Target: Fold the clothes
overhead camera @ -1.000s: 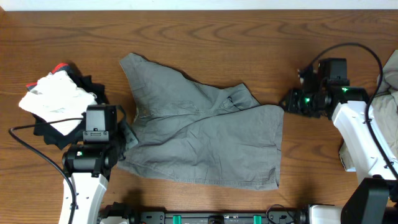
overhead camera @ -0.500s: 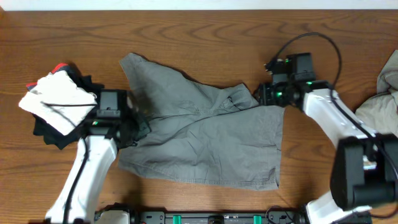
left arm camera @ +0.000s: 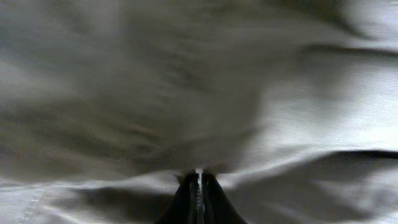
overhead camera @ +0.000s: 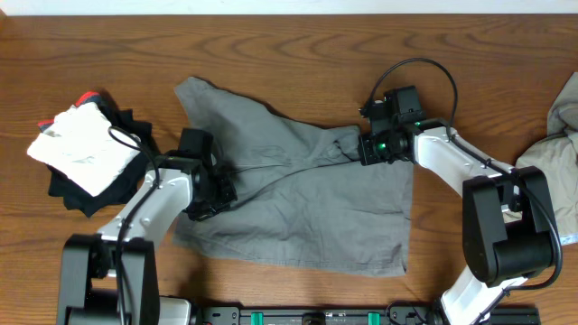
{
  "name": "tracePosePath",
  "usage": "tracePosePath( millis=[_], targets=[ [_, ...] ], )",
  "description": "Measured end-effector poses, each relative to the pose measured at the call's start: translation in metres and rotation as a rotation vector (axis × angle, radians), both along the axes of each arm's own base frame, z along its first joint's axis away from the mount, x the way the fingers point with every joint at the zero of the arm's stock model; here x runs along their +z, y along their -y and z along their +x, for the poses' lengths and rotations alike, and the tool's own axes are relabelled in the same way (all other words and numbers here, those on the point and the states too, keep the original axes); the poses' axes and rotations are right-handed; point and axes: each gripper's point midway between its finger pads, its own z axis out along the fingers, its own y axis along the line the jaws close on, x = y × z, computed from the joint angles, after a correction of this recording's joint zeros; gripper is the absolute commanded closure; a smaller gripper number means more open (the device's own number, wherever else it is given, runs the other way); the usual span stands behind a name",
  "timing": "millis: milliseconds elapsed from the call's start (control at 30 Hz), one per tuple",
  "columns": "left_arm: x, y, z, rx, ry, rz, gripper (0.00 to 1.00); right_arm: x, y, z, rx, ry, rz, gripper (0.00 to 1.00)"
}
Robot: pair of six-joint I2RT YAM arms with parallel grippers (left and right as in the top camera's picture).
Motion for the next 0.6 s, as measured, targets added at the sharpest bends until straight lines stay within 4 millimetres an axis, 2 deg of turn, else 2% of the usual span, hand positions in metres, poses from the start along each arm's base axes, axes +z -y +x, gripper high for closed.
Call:
tracePosePath(
  millis=[100, 167, 233, 300, 333, 367, 433, 500, 567, 600],
  targets=[
    [-0.005, 0.000, -0.002, -0.004, -0.020, 0.000, 0.94, 0.004, 0.021, 0.007, -0.062, 0.009, -0.098, 0.99],
    [-0.008, 0.001, -0.004, -0.008, -0.032, -0.001, 0.94, 0.021, 0.037, 0.022, -0.112, 0.052, -0.164, 0.97],
    [-0.009, 0.001, -0.003, -0.009, -0.035, -0.006, 0.94, 0.054, 0.051, 0.046, -0.165, 0.146, -0.212, 0.97],
    [-0.009, 0.002, -0.003, -0.012, -0.035, -0.007, 0.94, 0.103, 0.061, 0.073, -0.216, 0.278, -0.235, 0.98],
    [-0.009, 0.002, -0.002, -0.015, -0.033, -0.009, 0.94, 0.126, 0.064, 0.082, -0.232, 0.335, -0.236, 0.99],
    [-0.009, 0.003, -0.001, -0.016, -0.028, -0.014, 0.94, 0.156, 0.065, 0.090, -0.246, 0.406, -0.234, 0.99],
    [-0.009, 0.005, 0.002, -0.019, -0.017, -0.023, 0.94, 0.190, 0.065, 0.096, -0.251, 0.478, -0.227, 0.99],
    [-0.008, 0.008, 0.005, -0.023, -0.008, -0.032, 0.94, 0.211, 0.068, 0.097, -0.263, 0.526, -0.244, 0.96],
    [-0.007, 0.009, 0.005, -0.024, -0.007, -0.038, 0.94, 0.216, 0.079, 0.096, -0.290, 0.537, -0.297, 0.80],
    [-0.007, 0.009, 0.005, -0.024, -0.008, -0.038, 0.94, 0.214, 0.087, 0.095, -0.304, 0.531, -0.342, 0.78]
  ],
)
